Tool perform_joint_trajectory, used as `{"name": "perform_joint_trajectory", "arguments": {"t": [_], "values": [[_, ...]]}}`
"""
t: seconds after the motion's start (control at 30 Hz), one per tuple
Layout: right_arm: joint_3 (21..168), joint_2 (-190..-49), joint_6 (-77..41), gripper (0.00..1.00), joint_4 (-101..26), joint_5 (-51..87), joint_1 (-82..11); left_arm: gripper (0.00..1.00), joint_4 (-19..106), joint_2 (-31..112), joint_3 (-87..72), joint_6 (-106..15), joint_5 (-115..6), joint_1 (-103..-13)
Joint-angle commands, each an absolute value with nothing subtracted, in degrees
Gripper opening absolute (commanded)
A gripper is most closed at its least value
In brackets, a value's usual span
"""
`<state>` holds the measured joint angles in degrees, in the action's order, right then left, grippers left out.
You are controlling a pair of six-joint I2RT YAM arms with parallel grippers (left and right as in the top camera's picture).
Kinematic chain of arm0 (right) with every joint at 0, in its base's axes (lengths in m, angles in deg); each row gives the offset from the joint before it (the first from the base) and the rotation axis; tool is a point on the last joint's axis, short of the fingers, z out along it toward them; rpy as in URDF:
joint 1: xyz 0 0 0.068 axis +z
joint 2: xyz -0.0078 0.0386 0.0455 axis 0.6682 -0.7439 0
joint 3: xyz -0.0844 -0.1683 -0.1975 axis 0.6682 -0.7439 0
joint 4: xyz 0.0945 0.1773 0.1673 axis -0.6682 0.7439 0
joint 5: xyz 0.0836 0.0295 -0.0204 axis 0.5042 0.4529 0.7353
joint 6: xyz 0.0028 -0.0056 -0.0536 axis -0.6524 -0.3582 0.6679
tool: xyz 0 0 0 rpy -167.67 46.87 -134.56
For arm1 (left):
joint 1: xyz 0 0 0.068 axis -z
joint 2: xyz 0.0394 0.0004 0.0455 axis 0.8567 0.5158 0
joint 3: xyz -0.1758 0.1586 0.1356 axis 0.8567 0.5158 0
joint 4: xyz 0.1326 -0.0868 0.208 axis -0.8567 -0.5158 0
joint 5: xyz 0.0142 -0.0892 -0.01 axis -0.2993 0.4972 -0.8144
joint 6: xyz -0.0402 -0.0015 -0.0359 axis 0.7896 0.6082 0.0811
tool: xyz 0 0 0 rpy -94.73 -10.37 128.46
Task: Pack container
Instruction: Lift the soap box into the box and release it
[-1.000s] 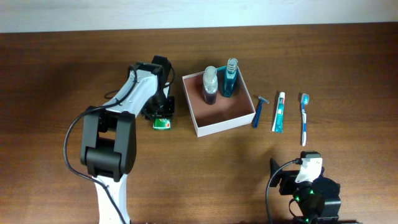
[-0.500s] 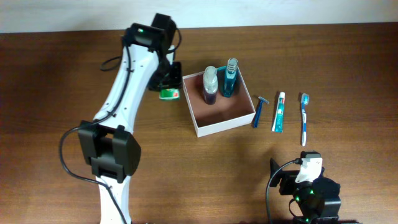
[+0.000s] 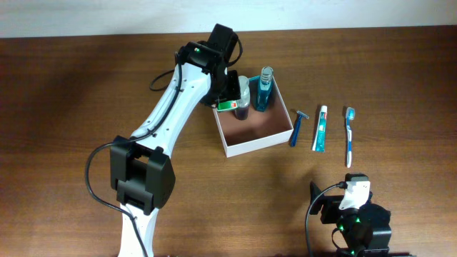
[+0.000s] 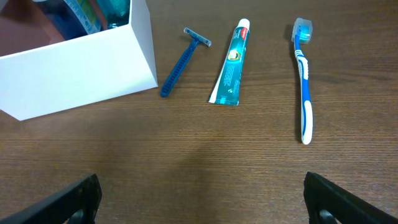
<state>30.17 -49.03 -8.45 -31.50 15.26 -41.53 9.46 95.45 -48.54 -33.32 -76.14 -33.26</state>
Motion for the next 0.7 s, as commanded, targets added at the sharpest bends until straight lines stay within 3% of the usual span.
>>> {"name": "perform_joint_trajectory", "arguments": {"t": [0.0, 0.2, 0.3, 0.67], "values": [[29.87, -48.6, -8.91, 0.99, -31.46, 15.34, -41.96, 0.42, 9.77, 96.5, -48.32, -31.06, -75.97, -33.69], [29.87, -48.6, -8.91, 0.99, -31.46, 15.34, -41.96, 0.82, 8.59, 96.65, -48.32, -30.91, -75.93, -33.82], [29.87, -48.6, -8.91, 0.99, -31.46, 15.34, -41.94, 0.85, 6.64, 96.61, -48.36, -30.91, -75.69, -34.22], [29.87, -48.6, -8.91, 0.99, -31.48, 15.34, -41.94, 0.82, -5.97, 91.49, -55.34, -41.56, -75.58, -40.07]]}}
